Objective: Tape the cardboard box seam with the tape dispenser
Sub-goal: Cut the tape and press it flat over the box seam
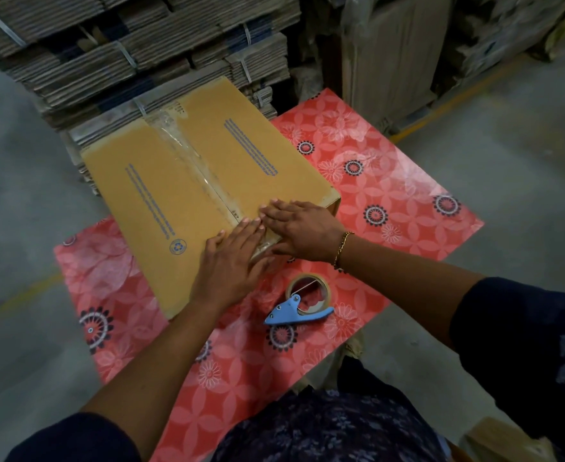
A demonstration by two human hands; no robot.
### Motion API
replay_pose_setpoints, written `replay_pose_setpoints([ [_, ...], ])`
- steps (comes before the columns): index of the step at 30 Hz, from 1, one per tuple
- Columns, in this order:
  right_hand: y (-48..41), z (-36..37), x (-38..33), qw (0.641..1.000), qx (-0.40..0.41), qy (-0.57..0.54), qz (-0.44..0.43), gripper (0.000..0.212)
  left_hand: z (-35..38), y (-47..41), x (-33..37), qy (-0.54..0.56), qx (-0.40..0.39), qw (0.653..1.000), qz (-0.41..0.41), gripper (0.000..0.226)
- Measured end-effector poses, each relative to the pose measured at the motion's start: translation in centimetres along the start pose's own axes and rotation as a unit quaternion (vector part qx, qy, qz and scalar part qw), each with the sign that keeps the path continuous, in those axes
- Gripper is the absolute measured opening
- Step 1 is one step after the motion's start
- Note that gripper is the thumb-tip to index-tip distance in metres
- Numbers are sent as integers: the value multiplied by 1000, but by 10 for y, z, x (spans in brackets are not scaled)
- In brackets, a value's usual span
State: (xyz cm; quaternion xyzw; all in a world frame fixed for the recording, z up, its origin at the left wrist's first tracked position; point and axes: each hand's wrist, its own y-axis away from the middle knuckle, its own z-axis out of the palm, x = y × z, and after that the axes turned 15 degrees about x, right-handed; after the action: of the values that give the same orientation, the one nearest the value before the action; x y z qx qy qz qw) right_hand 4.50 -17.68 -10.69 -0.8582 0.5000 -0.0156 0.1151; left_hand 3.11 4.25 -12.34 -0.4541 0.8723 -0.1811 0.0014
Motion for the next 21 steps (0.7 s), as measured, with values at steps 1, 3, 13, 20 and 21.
replay_pose_setpoints([
  [1,-1,-1,1,1000,-5,3,-6,77,1,-1,0,0,5,1000,0,58],
  [3,-3,-5,0,1000,-18,10,-16,75,1,-1,0,1,5,1000,8,56],
  [13,-8,-22,9,996,-70,22,-58,64,-4,-7,-2,12,-73,997,7,64],
  [20,-5,-9,-12,999,-27,7,24,80,-9,1,-9,9,-108,994,25,102],
  [21,-3,-4,-13,999,-15,3,32,80,-7,3,-8,1,-93,995,23,103],
])
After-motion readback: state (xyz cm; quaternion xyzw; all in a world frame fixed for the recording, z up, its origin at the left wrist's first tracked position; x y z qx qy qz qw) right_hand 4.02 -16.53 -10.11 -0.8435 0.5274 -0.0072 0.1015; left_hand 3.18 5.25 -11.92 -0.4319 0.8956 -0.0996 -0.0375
